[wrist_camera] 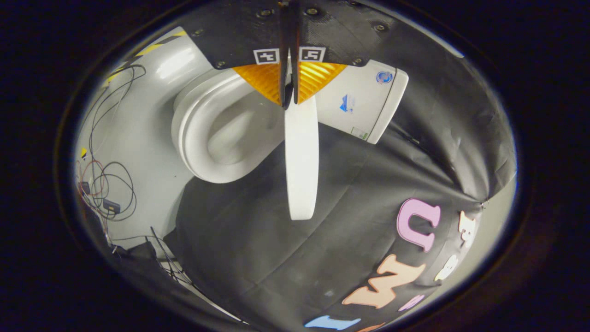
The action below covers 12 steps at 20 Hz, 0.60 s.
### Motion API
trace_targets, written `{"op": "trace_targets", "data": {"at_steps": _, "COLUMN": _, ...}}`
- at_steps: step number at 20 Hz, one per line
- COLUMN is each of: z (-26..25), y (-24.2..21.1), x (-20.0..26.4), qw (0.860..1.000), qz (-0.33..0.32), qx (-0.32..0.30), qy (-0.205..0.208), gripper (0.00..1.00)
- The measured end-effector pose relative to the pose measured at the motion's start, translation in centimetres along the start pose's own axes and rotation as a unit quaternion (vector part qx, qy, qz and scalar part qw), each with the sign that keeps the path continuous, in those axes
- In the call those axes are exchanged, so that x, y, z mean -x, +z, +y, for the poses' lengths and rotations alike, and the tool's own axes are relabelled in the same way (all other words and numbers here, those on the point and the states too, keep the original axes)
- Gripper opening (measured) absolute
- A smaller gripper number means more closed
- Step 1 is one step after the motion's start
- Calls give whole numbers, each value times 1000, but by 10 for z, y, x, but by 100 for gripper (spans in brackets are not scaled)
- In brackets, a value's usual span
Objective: Open the toilet lid.
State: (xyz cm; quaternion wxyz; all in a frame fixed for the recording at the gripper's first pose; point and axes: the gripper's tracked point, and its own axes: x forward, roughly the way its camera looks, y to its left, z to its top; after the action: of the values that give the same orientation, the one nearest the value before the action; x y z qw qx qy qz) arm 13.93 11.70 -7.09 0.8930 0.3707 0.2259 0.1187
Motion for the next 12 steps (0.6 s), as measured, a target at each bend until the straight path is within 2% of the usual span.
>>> {"op": "trace_targets", "data": {"at_steps": 5, "z": 6, "y": -1, "x": -1, "qw": 998, "qz": -13, "qx": 64, "qy": 9, "gripper": 1}}
{"op": "trace_targets", "data": {"at_steps": 12, "z": 21, "y": -5, "x": -3, "qw": 992, "qz": -29, "qx": 120, "qy": 25, "gripper": 3}}
